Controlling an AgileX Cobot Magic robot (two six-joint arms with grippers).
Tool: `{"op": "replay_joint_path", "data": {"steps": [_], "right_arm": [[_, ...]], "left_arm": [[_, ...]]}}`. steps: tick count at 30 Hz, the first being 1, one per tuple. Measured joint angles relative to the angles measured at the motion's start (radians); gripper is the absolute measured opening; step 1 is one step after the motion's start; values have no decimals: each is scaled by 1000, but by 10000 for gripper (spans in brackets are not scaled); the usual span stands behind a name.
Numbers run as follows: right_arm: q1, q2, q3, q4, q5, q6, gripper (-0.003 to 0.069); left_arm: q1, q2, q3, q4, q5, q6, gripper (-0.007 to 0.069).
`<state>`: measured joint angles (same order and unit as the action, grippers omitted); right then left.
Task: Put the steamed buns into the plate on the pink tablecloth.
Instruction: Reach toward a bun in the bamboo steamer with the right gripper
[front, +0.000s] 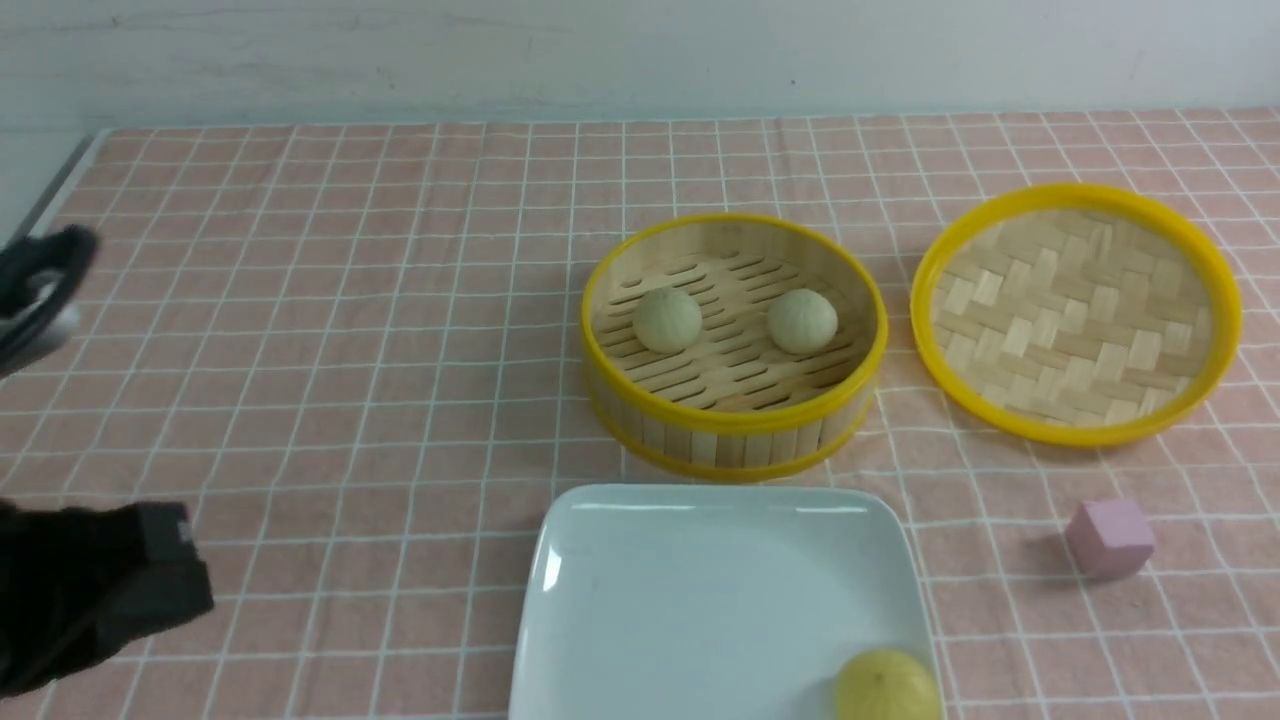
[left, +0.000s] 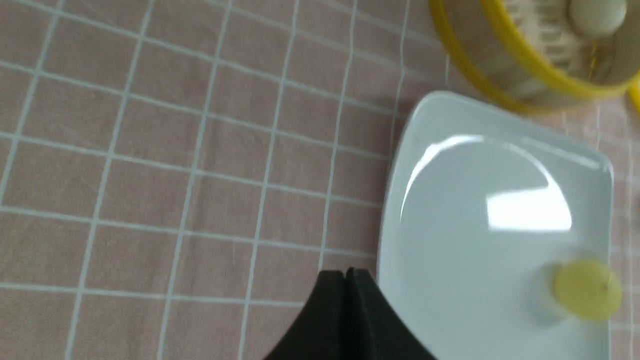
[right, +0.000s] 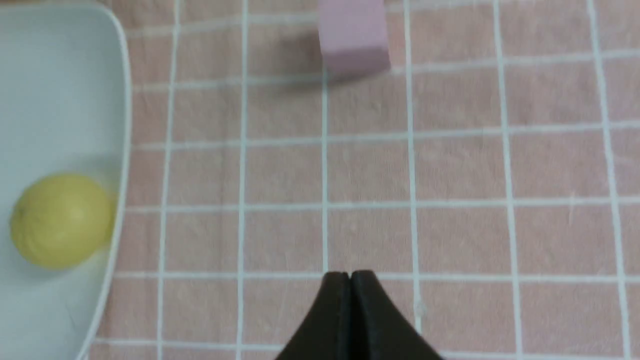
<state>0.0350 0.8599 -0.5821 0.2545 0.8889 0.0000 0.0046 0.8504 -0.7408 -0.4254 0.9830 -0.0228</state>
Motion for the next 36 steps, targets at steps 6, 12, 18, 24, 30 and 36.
{"op": "replay_joint_path", "data": {"steps": [6,12,18,24,30,36], "right_arm": [[0,243,-110,259,71,-236,-3],[47,436,-238,567,136,-506,51],[204,627,-432,539,108,-516,124],[320,839,-710,323,13,-406,244],[336,1042,-949,160,-178,-328,409],[336,1173,-1029,70,-312,-313,435]], "left_arm": [[0,210,-59,-146,13,173,11],[0,330,-60,-223,-5,249,41],[0,375,-60,-227,-18,256,108],[0,377,-60,-228,-35,256,200],[0,377,-60,-251,-55,256,254],[0,377,-60,-258,-63,256,255]]}}
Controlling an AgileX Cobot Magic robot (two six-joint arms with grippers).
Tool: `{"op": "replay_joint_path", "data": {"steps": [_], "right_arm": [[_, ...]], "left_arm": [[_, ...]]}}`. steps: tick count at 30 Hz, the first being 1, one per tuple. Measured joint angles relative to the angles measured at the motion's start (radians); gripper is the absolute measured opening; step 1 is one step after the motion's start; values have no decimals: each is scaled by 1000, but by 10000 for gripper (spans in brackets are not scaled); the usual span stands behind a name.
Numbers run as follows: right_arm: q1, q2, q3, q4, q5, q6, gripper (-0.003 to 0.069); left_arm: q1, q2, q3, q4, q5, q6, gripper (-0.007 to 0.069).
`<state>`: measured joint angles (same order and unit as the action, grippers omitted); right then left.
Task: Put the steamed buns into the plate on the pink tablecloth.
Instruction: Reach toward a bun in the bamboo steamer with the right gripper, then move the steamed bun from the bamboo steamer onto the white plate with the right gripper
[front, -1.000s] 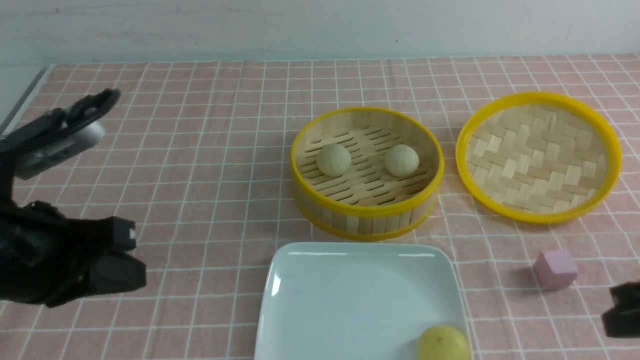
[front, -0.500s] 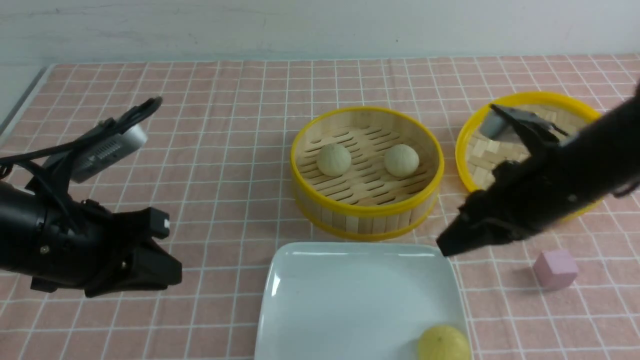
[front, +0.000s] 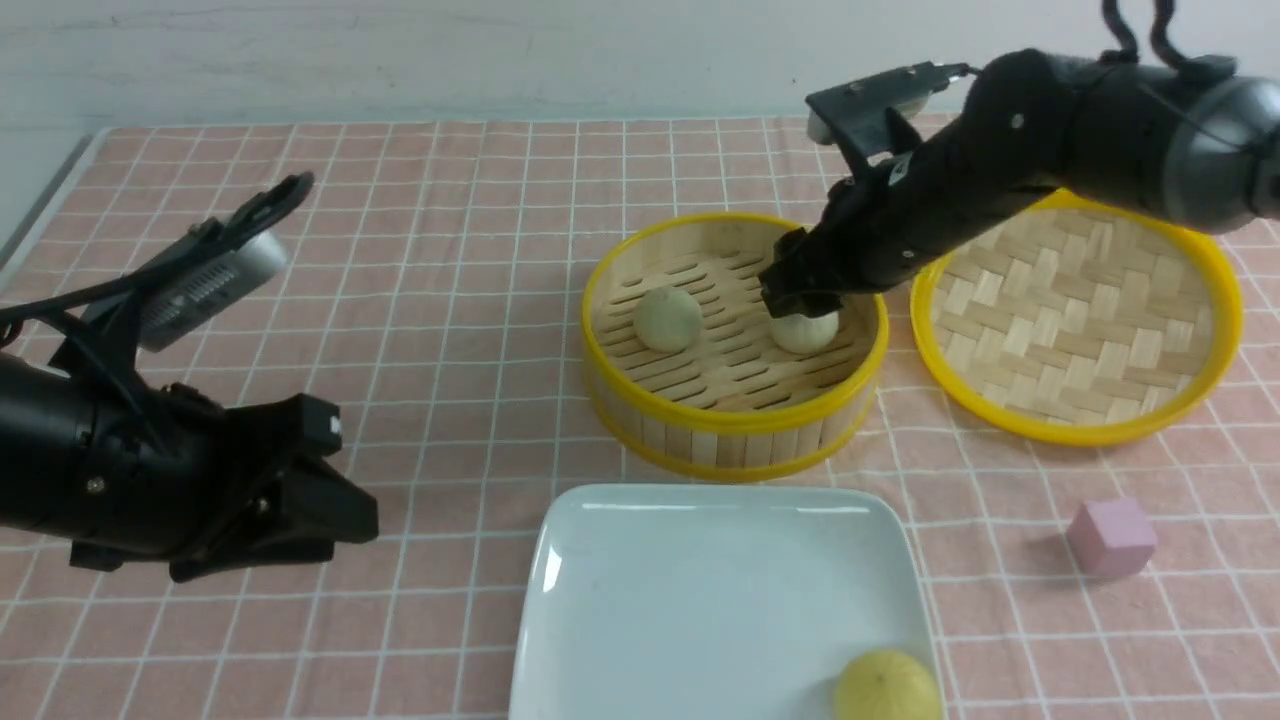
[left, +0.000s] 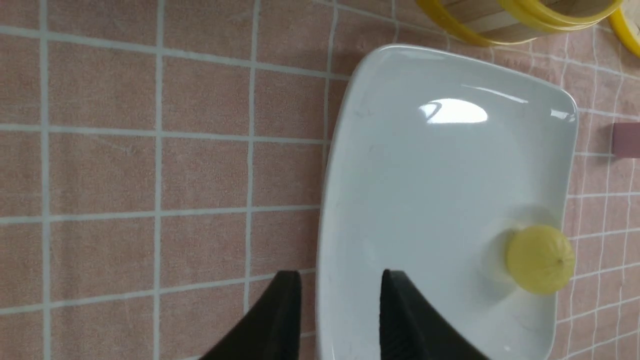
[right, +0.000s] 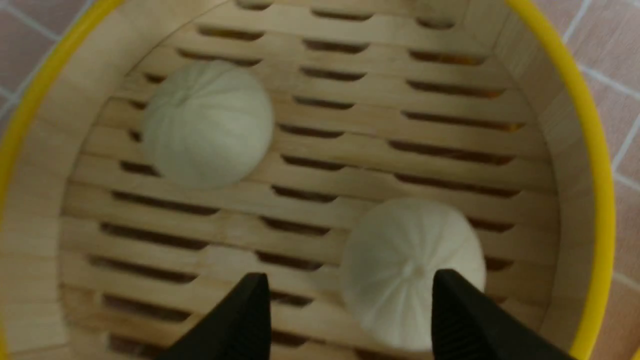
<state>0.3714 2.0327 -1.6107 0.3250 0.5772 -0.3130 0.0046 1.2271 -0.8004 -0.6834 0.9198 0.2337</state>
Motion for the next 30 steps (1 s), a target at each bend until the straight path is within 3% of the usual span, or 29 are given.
{"op": "replay_joint_path", "data": {"steps": [4,9,14,16,20,24,26,30], "right_arm": [[0,72,-10,-27,-63,0,421],[0,109,-14,-52,-95,0,350],[0,88,-20,-53,-70,0,64],[0,56,-19,-55,-22,0,23],[0,-37,-12,-58,105,0,22],[0,-224,-12,-41,353,19,22],[0,-335,6,45,564,64,22],[27,-403,98,131,647,70,22]], "left_arm": [[0,0,0,5,0,0,255],[0,0,0,6,0,0,255],[0,0,0,31,-1,1,255],[0,0,0,41,-1,1,255],[0,0,0,47,-1,1,255],[0,0,0,63,-10,4,255],[0,0,1,83,-23,4,254],[0,0,3,99,-30,6,254]]}}
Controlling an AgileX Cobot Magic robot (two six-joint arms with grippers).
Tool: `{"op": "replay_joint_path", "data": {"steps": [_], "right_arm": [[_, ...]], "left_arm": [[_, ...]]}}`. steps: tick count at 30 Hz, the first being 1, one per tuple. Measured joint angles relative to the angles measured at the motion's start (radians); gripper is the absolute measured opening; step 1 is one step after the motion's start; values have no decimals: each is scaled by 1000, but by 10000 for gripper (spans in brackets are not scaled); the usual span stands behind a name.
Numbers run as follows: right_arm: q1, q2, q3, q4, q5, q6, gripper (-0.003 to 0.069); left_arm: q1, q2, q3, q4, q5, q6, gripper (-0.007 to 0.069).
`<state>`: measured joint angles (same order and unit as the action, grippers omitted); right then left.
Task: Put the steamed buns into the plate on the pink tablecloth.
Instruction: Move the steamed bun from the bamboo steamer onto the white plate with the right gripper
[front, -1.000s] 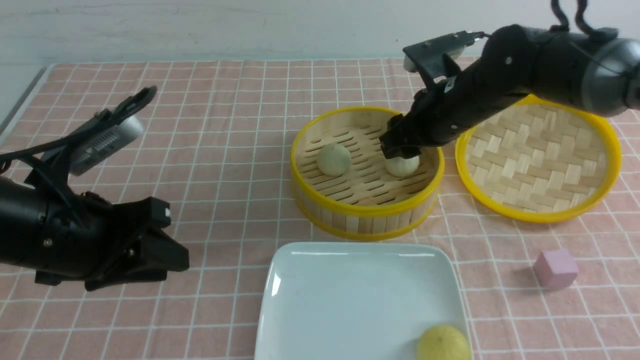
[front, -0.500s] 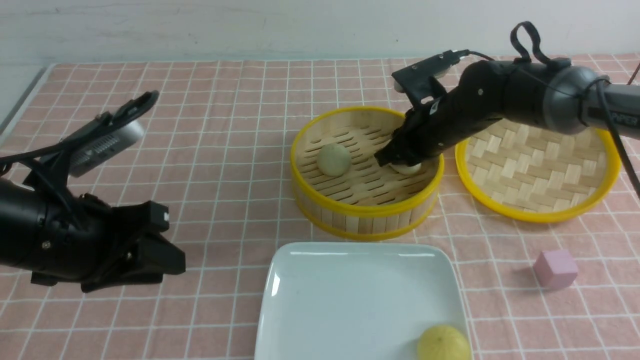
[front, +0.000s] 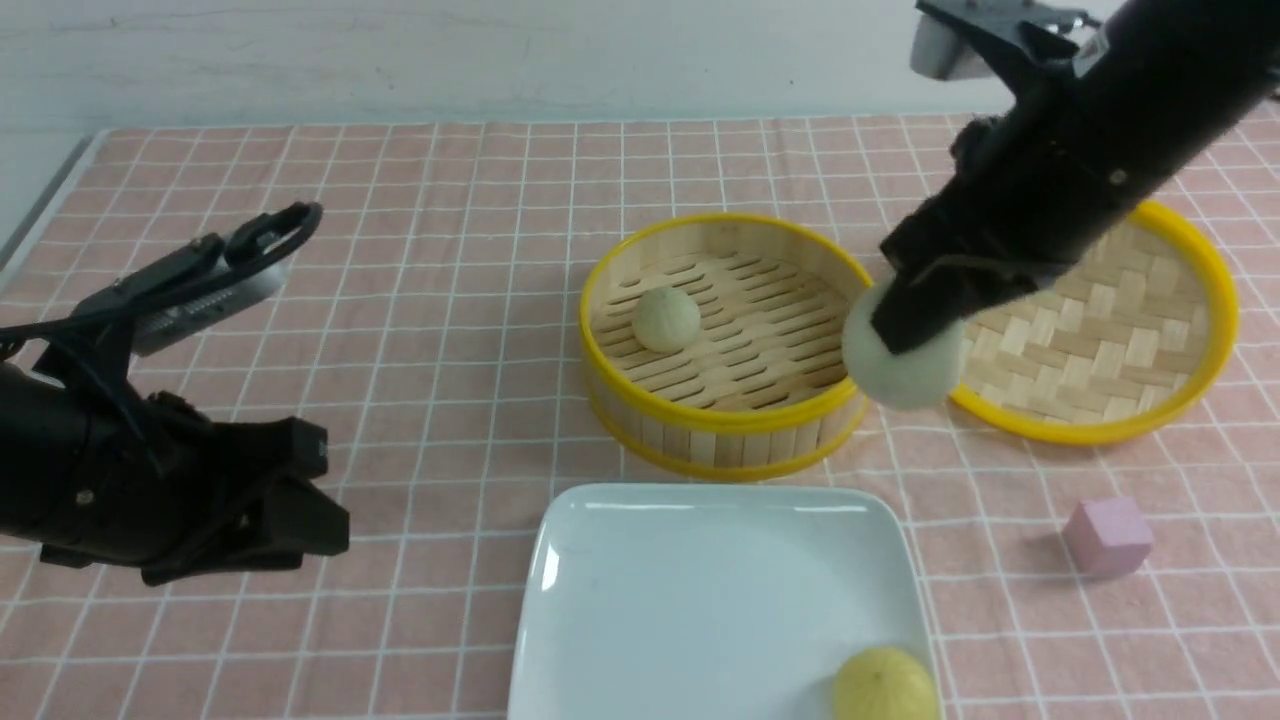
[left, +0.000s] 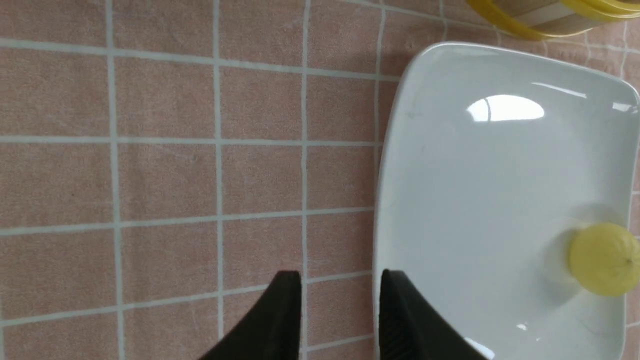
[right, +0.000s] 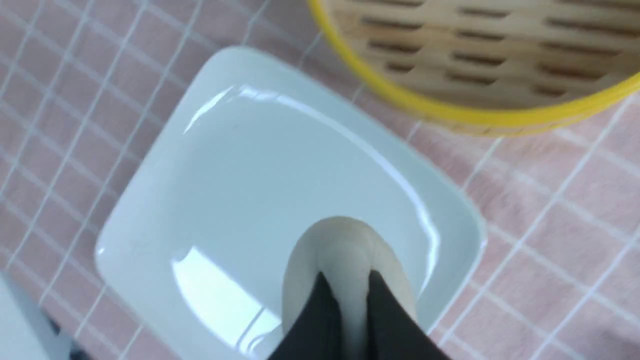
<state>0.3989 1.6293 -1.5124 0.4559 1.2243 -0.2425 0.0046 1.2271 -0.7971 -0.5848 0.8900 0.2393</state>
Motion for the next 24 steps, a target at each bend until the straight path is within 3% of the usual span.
{"op": "replay_joint_path", "data": {"steps": [3,7,11,15,19,21,22,24], "right_arm": [[49,-1,81,2,-21,-8,22],[140,28,201,-60,-165,-9,22],[221,93,257,-287,-324,96,34],[266,133,259,-446,-347,205,71],[318,201,259,-567,-365,397,202],[322,209,259,-573,-366,426,223],[329,227,259,-575,-370,486,297],[330,231,259,-574,-373,516,332]], "left_arm": [[0,0,1,1,-2,1,254],[0,0,1,4,-3,1,254],[0,0,1,8,-11,1,254],[0,0,2,8,-11,1,254],[0,0,3,8,-11,1,254],[0,0,3,8,-11,1,254],[0,0,3,8,-11,1,254],[0,0,3,8,-11,1,254]]}}
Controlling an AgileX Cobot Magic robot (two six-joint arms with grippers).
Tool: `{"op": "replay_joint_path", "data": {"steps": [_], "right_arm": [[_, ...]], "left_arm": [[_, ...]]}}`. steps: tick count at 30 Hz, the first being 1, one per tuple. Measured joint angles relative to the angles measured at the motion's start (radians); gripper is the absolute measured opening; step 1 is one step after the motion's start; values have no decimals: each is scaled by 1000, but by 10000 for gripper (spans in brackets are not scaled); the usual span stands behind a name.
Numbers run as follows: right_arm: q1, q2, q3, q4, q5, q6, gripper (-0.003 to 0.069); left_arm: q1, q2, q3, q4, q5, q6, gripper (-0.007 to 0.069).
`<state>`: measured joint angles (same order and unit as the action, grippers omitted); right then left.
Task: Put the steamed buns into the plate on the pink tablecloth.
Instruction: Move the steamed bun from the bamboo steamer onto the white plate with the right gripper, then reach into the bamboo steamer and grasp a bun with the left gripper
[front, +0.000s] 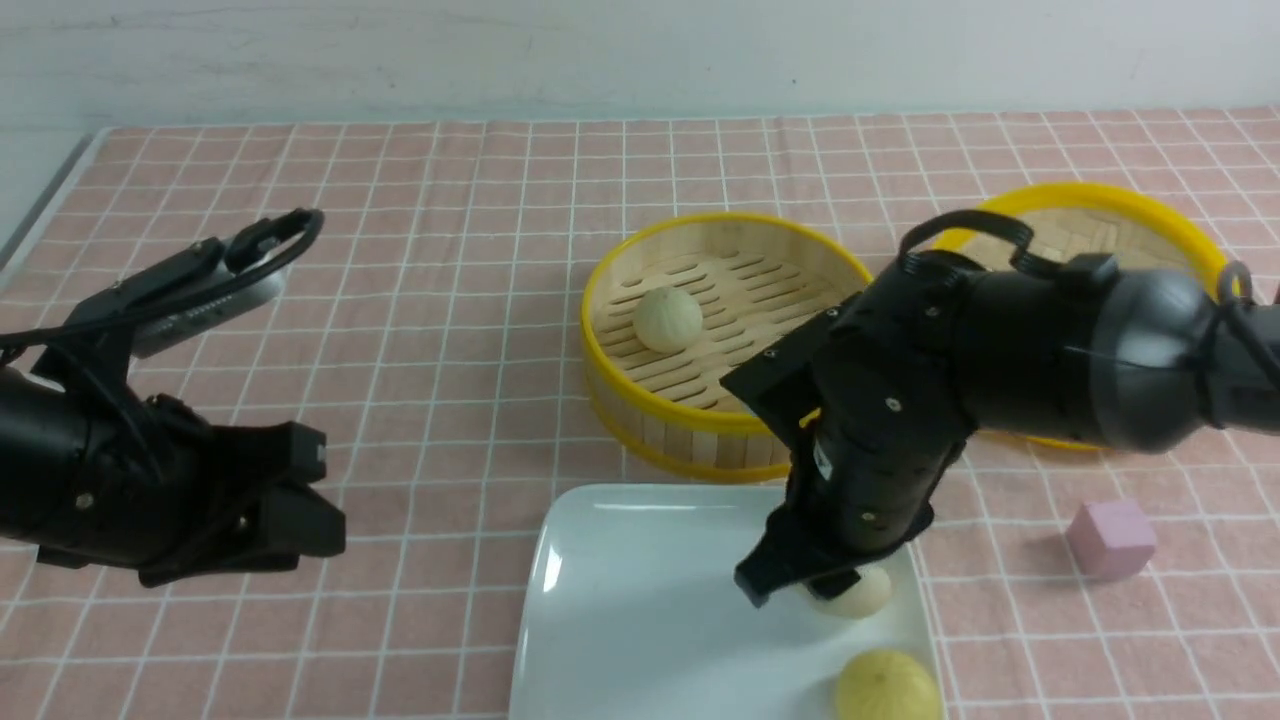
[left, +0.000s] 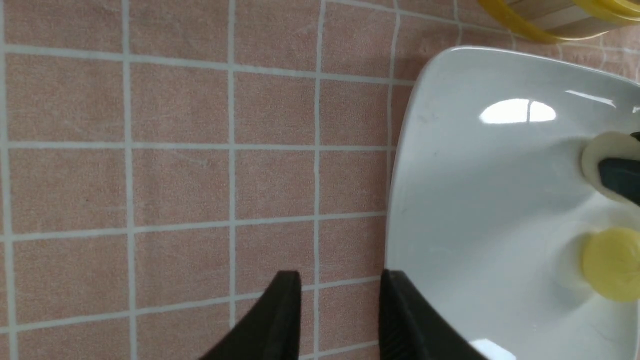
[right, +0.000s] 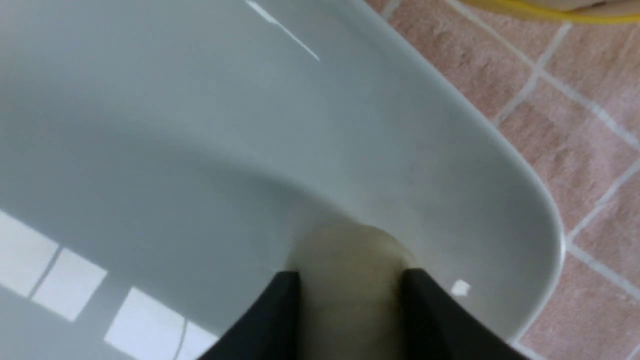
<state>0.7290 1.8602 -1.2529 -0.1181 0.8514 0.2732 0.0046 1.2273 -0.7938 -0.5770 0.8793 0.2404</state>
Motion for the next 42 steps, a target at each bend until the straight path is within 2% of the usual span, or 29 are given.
{"op": "replay_joint_path", "data": {"steps": [1,5,10,14,16,17,18,22,24,30,32,34,37,42], "right_arm": [[2,1,0,1,0,45,389],[3,-7,-13,4,28,79,456],[3,-54,-68,4,78,59,449],[3,-109,-118,4,160,-15,377],[3,-149,-143,-8,229,-58,293],[3,-154,-145,-10,235,-62,283],[3,-191,-151,-37,284,-71,208],[3,-313,-153,-108,365,-78,21],[3,-372,-153,-121,373,-78,-9],[3,-612,-90,-126,379,-82,-13],[3,-766,-14,-126,391,-67,-13],[3,-819,28,-126,392,-56,-13],[3,-1010,192,-126,316,-19,-13],[3,-1182,409,-126,145,-4,-11]], "left_arm": [[0,0,0,-1,0,0,254],[0,0,0,-11,0,0,254],[0,0,0,-15,0,0,254],[0,0,0,-15,0,0,254],[0,0,0,-15,0,0,254],[0,0,0,-15,0,0,254],[0,0,0,-15,0,0,254],[0,0,0,-15,0,0,254],[0,0,0,-15,0,0,254],[0,0,0,-15,-1,0,254],[0,0,0,-15,-1,0,254],[0,0,0,-15,-1,0,254],[0,0,1,-15,-13,-23,254],[0,0,1,-15,-45,-48,253]]}}
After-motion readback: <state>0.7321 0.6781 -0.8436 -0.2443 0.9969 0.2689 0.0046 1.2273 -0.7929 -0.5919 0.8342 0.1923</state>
